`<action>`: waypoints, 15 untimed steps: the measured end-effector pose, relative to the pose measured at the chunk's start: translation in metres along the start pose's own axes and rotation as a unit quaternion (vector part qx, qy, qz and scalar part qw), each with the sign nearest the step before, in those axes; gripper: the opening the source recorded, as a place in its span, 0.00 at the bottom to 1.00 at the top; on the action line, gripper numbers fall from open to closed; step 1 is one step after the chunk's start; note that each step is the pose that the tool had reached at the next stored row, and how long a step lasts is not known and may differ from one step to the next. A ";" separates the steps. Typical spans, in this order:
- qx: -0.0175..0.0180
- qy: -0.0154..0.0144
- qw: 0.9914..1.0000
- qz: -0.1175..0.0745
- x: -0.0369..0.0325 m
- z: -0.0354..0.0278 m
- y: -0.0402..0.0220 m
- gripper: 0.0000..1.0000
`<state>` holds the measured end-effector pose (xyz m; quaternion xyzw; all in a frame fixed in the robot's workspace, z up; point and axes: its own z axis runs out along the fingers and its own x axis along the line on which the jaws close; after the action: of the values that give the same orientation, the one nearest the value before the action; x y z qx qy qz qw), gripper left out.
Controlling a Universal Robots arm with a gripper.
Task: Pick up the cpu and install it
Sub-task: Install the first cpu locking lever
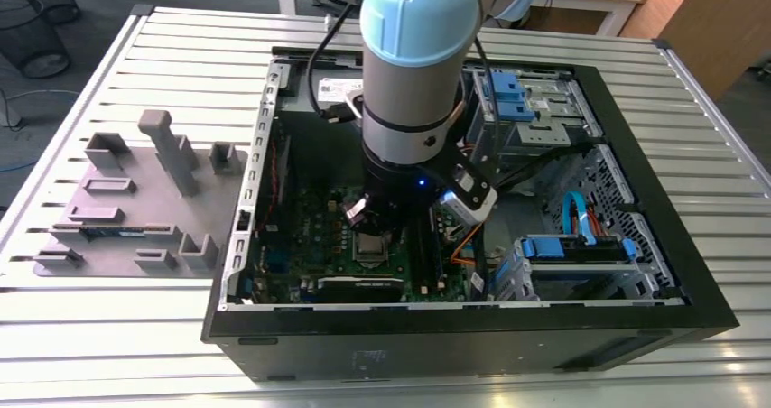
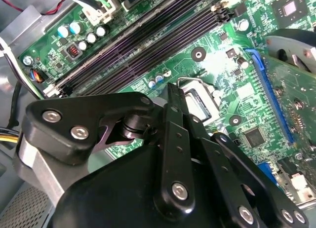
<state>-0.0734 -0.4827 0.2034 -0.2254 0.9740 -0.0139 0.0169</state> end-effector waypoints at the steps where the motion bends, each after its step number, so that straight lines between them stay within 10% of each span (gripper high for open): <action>1: 0.000 0.000 1.000 0.001 -0.0001 0.0006 -0.0002 0.11; 15: 0.000 0.000 1.000 0.008 -0.0010 0.0055 -0.0027 0.11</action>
<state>-0.0710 -0.4848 0.1980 -0.2172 0.9759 -0.0140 0.0168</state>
